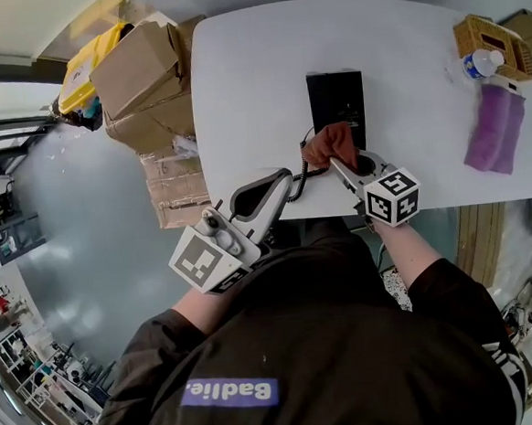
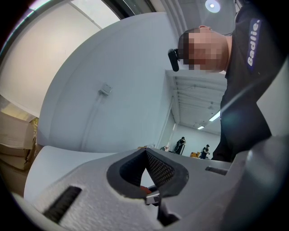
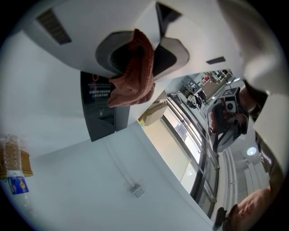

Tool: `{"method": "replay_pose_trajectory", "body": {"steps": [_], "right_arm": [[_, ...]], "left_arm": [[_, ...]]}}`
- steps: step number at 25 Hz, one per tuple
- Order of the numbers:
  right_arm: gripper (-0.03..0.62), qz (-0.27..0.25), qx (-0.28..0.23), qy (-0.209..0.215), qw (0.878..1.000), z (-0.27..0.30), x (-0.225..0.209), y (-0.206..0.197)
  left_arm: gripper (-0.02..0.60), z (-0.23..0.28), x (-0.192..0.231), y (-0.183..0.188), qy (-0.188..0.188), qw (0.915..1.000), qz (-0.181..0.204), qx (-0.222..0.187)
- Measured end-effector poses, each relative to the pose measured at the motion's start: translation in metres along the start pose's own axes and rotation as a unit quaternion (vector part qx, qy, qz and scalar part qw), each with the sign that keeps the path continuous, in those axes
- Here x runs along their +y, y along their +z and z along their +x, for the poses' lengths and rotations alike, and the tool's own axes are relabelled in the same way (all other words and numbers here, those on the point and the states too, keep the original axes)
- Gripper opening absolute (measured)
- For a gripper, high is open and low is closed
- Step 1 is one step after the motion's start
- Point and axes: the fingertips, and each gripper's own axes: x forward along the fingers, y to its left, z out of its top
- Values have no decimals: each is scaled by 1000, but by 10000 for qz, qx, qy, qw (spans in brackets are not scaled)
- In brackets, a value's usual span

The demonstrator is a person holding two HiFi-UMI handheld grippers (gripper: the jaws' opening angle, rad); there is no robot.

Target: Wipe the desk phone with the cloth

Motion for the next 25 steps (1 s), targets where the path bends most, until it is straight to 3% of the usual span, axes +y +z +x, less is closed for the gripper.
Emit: {"method": "replay_pose_trajectory", "body": {"steps": [13,20,25], "right_arm": [[94,-583,-474,202,9970,18,-44,134],[94,-586,-361,280,9972,31,-56,135],[94,-403,-343,164,9985,23,-57,113]], "left_arm": [[6,20,23,34,631,9977,-31,-256],[6,16,33,31,863,9958,-33,-295],[6,15,27,27,688,9970,-93,-353]]}}
